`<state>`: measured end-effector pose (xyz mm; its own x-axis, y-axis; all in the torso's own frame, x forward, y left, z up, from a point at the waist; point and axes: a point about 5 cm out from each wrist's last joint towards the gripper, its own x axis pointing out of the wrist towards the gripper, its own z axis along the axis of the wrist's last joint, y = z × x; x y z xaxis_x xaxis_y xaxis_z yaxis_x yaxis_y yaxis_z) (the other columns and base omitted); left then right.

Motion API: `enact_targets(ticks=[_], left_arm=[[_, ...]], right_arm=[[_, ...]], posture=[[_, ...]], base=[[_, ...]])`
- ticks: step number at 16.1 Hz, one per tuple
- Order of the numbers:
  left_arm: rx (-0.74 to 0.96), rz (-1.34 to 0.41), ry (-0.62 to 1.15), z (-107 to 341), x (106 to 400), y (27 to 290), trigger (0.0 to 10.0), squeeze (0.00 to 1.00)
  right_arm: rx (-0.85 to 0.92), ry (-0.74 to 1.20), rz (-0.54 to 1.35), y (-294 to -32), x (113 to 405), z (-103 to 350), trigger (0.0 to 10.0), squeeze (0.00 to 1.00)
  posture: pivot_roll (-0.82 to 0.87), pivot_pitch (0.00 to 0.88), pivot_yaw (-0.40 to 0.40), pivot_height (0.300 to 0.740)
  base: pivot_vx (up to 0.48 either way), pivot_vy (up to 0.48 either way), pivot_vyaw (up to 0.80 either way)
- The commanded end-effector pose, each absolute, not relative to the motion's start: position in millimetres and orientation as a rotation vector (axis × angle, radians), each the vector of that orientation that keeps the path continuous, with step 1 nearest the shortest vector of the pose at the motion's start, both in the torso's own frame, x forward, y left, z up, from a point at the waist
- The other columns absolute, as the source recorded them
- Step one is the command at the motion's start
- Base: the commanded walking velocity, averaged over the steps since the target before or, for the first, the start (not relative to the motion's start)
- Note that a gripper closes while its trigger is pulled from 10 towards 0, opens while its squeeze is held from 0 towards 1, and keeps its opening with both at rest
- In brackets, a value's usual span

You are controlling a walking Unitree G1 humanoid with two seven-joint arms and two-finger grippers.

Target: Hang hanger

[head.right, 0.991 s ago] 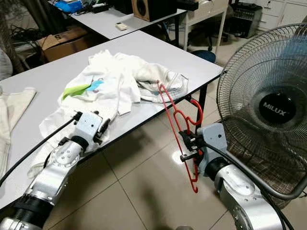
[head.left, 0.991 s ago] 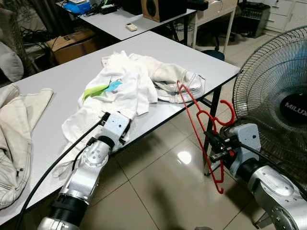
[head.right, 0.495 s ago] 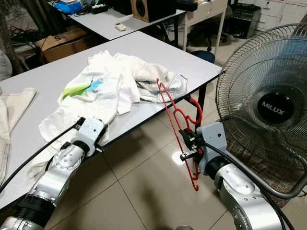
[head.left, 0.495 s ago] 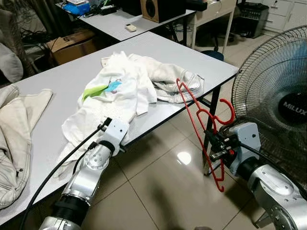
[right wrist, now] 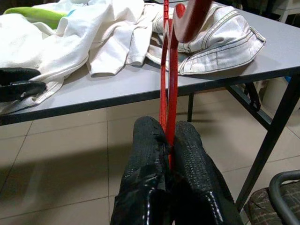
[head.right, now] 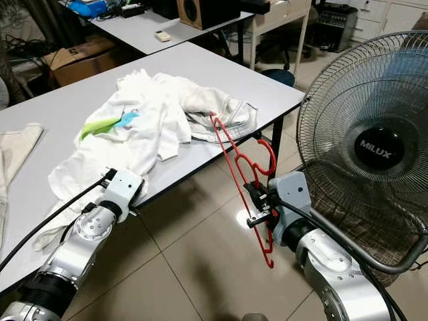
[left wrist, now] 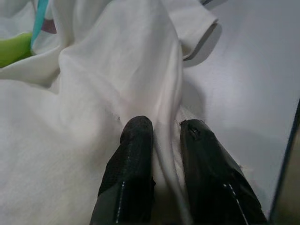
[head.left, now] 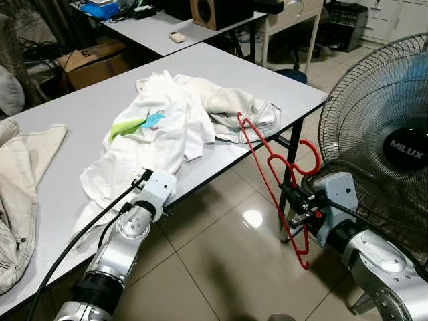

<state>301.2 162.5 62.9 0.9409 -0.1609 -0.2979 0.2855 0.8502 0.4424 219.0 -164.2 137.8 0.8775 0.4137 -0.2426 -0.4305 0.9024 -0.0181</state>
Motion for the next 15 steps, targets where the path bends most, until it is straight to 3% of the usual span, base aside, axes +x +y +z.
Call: enact_targets(ticks=[1,8,15], left_arm=[[0.52,-0.194,0.268,65.2,303.6,173.6,0.0,0.0],[0.504,-0.198,0.235,70.5,305.0,174.8,0.0,0.0],[0.331,-0.42,0.067,119.0,291.5,181.8,0.0,0.0]], right_arm=[[-0.08,0.227,0.462,-161.2,220.5,140.9,10.0,0.0],[-0.082,0.228,0.505,-159.9,220.2,141.5,10.0,0.0],[-0.073,0.3,0.821,-149.4,202.0,140.8,10.0,0.0]], posture=[[-0.27,0.024,0.13,0.74],[-0.27,0.022,0.129,0.74],[-0.25,0.029,0.132,0.74]], base=[[0.0,0.0,0.0],[0.0,0.0,0.0],[0.0,0.0,0.0]])
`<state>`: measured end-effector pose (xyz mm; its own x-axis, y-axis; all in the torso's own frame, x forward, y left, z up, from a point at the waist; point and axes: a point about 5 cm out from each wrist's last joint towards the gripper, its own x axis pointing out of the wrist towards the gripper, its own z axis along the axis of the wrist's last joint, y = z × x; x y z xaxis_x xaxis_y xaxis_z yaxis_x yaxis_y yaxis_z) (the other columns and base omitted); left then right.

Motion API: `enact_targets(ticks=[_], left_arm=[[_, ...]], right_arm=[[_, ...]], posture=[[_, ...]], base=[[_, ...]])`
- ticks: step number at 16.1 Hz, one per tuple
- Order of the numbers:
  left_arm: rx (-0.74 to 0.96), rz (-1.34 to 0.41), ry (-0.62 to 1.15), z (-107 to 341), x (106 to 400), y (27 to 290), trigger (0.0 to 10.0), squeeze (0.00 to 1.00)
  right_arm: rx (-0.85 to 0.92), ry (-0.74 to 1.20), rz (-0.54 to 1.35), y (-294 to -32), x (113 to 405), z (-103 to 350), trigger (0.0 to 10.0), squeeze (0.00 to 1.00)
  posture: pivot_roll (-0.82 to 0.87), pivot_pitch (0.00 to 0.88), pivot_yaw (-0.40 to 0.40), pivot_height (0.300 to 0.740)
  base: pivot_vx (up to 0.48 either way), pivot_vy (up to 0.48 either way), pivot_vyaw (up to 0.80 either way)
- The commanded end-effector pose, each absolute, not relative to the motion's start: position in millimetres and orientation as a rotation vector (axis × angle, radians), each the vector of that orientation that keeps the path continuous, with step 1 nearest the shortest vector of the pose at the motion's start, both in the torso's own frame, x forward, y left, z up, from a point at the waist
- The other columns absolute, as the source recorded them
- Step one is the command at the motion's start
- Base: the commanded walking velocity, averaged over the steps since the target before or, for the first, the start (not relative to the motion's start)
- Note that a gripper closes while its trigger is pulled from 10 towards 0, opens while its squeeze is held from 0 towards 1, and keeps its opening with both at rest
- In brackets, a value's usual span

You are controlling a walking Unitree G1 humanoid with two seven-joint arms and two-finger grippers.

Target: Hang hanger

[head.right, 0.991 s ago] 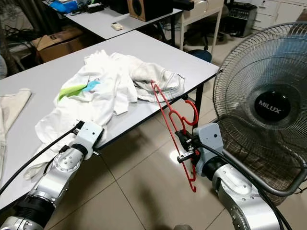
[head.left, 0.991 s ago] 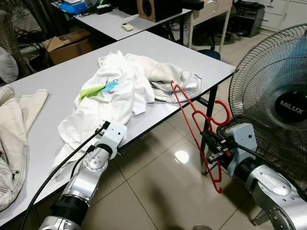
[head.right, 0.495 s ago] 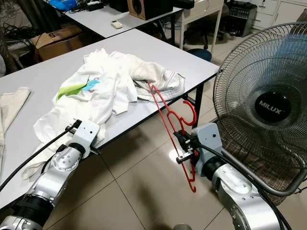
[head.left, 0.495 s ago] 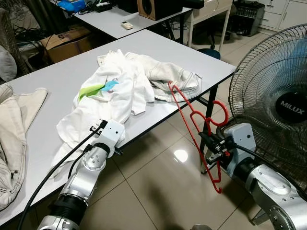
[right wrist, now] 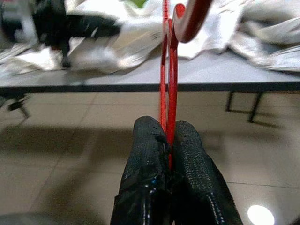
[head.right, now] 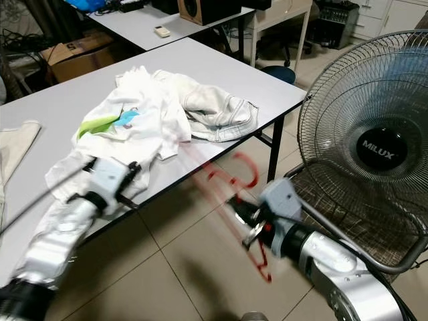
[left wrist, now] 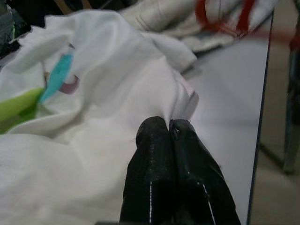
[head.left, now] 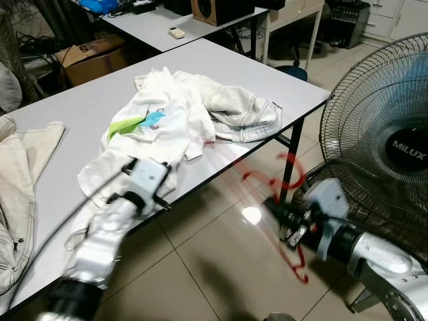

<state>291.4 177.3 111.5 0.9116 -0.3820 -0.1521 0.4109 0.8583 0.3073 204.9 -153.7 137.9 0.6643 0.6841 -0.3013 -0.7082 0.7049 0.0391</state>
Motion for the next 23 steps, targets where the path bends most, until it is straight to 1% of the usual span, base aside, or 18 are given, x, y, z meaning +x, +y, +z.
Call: enact_targets(ticks=[1,3,6,9,10,13,16,17,20,22,23], left_arm=[[0.311,-0.425,0.052,125.1,291.0,184.5,0.0,0.0],[0.274,-0.445,0.018,139.2,289.9,191.1,0.0,0.0],[0.248,-0.578,-0.001,154.6,286.3,188.4,0.0,0.0],[0.239,-0.72,0.013,158.5,278.5,176.5,0.0,0.0],[0.237,-0.767,0.018,162.8,275.1,174.5,0.0,0.0],[0.259,-0.855,0.058,170.6,267.4,179.2,0.0,0.0],[0.28,-0.891,0.071,182.5,263.1,187.3,0.0,0.0],[0.294,-0.908,0.081,189.7,261.1,191.5,0.0,0.0],[0.29,-0.932,0.097,192.7,257.9,192.6,0.0,0.0],[0.262,-0.968,0.06,204.0,254.4,187.2,0.0,0.0],[0.243,-0.959,-0.005,218.3,257.1,185.0,0.0,0.0]], right_arm=[[-0.069,0.307,0.837,-148.7,201.0,140.2,10.0,0.0],[-0.062,0.326,0.876,-146.8,198.7,138.8,10.0,0.0],[-0.064,0.325,0.921,-141.4,202.2,137.2,10.0,0.0],[-0.063,0.306,0.909,-138.7,219.3,136.8,10.0,0.0],[-0.051,0.318,0.907,-141.5,226.9,133.2,10.0,0.0],[0.006,0.322,0.883,-149.8,241.4,130.2,10.0,0.0],[0.079,0.324,0.917,-150.8,252.3,130.4,10.0,0.0],[0.138,0.314,0.971,-147.0,259.0,131.6,10.0,0.0],[0.248,0.298,1.028,-139.9,266.9,135.8,10.0,0.0],[0.263,0.377,1.053,-136.5,272.0,126.2,10.0,0.0],[0.236,0.423,1.069,-134.1,272.5,118.8,10.0,0.0]], posture=[[-0.24,0.03,0.13,0.74],[-0.24,0.029,0.129,0.74],[-0.22,0.032,0.139,0.74],[-0.21,0.034,0.15,0.74],[-0.21,0.037,0.152,0.74],[-0.19,0.034,0.151,0.74],[-0.17,0.03,0.15,0.74],[-0.16,0.025,0.145,0.74],[-0.15,0.019,0.14,0.74],[-0.15,0.012,0.138,0.74],[-0.15,0.009,0.135,0.74]], base=[[0.0,0.0,0.0],[0.0,0.0,0.0],[0.0,0.0,0.0],[0.0,0.0,0.0],[0.0,0.0,0.0],[0.0,0.0,0.0],[0.0,0.0,0.0],[0.0,0.0,0.0],[0.0,0.0,0.0],[0.0,0.0,0.0],[0.0,0.0,0.0]])
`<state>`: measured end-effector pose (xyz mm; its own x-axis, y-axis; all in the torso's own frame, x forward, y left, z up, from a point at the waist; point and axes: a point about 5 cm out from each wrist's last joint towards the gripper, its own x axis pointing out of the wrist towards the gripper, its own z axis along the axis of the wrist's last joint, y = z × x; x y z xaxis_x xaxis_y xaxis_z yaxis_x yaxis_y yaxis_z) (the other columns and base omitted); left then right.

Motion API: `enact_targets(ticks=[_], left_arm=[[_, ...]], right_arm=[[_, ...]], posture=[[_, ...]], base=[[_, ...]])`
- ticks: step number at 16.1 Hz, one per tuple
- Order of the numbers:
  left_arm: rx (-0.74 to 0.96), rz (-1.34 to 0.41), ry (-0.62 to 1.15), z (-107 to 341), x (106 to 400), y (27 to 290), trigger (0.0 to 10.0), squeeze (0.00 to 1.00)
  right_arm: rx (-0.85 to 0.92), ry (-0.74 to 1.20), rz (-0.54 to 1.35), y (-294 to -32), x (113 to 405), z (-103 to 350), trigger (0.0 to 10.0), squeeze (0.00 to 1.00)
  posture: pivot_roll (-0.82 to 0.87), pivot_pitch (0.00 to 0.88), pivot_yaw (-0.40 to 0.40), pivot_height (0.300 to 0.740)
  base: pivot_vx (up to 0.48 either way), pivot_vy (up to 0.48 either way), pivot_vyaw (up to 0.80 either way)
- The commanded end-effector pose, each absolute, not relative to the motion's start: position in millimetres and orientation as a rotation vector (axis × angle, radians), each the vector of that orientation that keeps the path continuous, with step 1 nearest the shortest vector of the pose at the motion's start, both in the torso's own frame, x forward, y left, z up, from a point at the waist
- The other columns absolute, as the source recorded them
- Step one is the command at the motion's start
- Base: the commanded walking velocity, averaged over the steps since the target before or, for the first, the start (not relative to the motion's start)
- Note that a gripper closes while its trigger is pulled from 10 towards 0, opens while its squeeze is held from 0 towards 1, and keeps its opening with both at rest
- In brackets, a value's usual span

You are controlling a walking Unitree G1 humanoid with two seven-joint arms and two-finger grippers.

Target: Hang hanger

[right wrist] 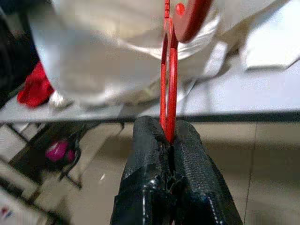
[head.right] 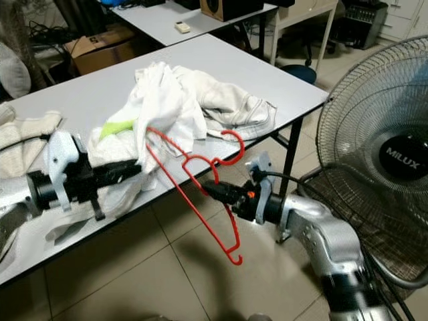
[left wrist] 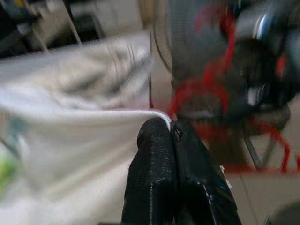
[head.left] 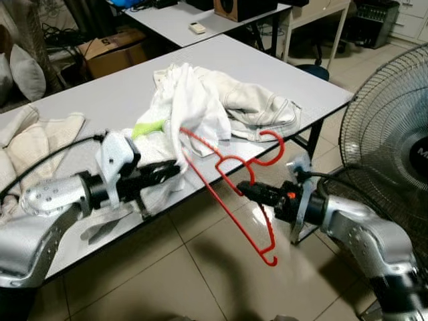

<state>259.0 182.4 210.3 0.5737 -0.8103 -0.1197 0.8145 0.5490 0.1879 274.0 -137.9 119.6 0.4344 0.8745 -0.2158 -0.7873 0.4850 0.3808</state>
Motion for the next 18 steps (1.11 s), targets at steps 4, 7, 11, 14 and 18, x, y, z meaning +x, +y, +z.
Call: enact_targets(ticks=[4,7,11,14,18], left_arm=[[0.237,-0.824,-0.148,247.2,271.9,196.1,0.0,0.0],[0.232,-0.877,-0.101,239.4,266.5,191.0,0.0,0.0],[0.304,-0.926,0.005,219.3,260.2,186.5,0.0,0.0],[0.333,-0.873,0.034,211.4,265.1,189.0,0.0,0.0],[0.392,-0.965,0.236,175.0,250.9,189.1,0.0,0.0]], right_arm=[[0.223,0.455,1.09,-130.9,269.6,113.2,10.0,0.0],[0.267,0.398,1.089,-129.0,270.9,121.4,10.0,0.0],[0.545,0.308,0.948,-134.8,275.7,141.5,10.0,0.0],[0.691,0.452,0.896,-133.6,261.6,124.0,10.0,0.0],[1.033,0.48,0.65,-123.8,288.3,120.3,10.0,0.0]], posture=[[-0.14,0.0,0.129,0.74],[-0.15,0.0,0.132,0.74],[-0.15,0.0,0.129,0.74],[-0.16,0.0,0.131,0.74],[-0.16,0.0,0.148,0.74]], base=[[0.0,0.0,0.0],[0.0,0.0,0.0],[0.0,0.0,0.0],[0.0,0.0,0.0],[0.0,0.0,0.0]])
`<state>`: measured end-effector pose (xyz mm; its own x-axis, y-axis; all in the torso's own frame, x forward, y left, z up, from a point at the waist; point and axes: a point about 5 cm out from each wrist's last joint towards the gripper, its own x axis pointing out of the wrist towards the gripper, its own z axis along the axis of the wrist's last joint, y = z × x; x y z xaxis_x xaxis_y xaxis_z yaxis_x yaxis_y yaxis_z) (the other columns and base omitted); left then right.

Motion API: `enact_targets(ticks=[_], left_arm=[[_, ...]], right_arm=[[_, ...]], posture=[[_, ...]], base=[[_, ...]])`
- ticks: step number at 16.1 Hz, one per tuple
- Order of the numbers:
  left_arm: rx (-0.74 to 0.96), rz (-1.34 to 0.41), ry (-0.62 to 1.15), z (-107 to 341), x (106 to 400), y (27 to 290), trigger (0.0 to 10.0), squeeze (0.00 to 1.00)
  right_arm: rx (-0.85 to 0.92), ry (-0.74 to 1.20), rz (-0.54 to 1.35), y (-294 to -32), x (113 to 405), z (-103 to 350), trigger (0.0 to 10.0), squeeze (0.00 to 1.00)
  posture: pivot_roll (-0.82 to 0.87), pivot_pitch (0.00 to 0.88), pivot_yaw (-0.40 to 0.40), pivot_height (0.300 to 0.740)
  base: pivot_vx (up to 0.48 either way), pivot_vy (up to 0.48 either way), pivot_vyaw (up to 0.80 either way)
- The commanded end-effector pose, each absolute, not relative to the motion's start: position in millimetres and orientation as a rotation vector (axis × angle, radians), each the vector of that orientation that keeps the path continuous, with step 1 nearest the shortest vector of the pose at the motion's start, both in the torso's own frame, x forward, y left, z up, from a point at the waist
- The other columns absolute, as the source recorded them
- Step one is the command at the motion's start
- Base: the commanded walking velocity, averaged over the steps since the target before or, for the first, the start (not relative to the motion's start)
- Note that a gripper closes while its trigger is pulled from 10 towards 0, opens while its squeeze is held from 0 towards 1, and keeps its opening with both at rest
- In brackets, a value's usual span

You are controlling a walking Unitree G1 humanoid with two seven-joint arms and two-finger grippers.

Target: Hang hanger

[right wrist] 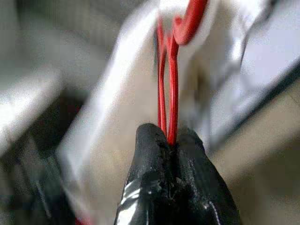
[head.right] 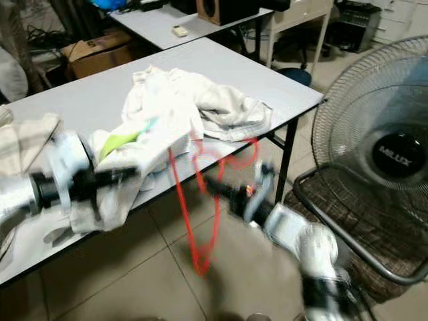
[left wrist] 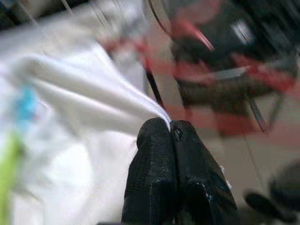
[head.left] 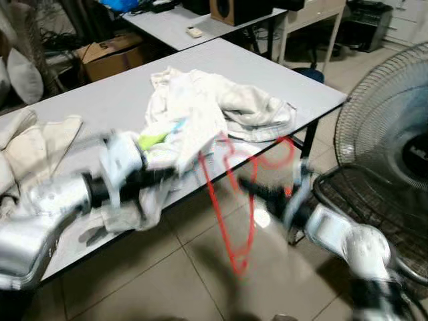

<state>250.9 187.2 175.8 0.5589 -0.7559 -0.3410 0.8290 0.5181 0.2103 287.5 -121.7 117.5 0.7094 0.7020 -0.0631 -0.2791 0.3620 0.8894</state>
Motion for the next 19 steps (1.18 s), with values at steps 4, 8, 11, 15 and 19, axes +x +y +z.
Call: enact_targets(ticks=[4,8,11,15,19], left_arm=[[0.35,-0.997,0.297,156.5,246.3,182.0,0.0,0.0],[0.11,-1.192,0.238,176.9,229.1,159.0,0.0,0.0],[0.064,-1.285,0.258,176.8,221.2,147.5,0.0,0.0],[0.065,-1.281,0.281,171.3,224.8,140.0,0.0,0.0],[0.05,-1.304,0.19,183.9,233.2,120.0,0.0,0.0]], right_arm=[[1.133,0.467,0.6,-93.9,315.1,137.7,10.0,0.0],[1.174,0.422,0.501,-80.8,338.7,152.9,10.0,0.0],[1.231,0.391,0.45,-72.0,350.2,159.1,10.0,0.0],[1.256,0.372,0.443,-61.8,359.0,165.6,10.0,0.0],[1.195,0.385,0.467,-47.0,360.6,166.9,10.0,0.0]], posture=[[-0.15,0.0,0.154,0.74],[-0.15,0.0,0.147,0.74],[-0.15,0.002,0.146,0.74],[-0.15,0.004,0.148,0.74],[-0.15,0.006,0.149,0.74]], base=[[0.0,0.0,0.0],[0.0,0.0,0.0],[0.0,0.0,0.0],[0.0,0.0,0.0],[0.0,0.0,0.0]])
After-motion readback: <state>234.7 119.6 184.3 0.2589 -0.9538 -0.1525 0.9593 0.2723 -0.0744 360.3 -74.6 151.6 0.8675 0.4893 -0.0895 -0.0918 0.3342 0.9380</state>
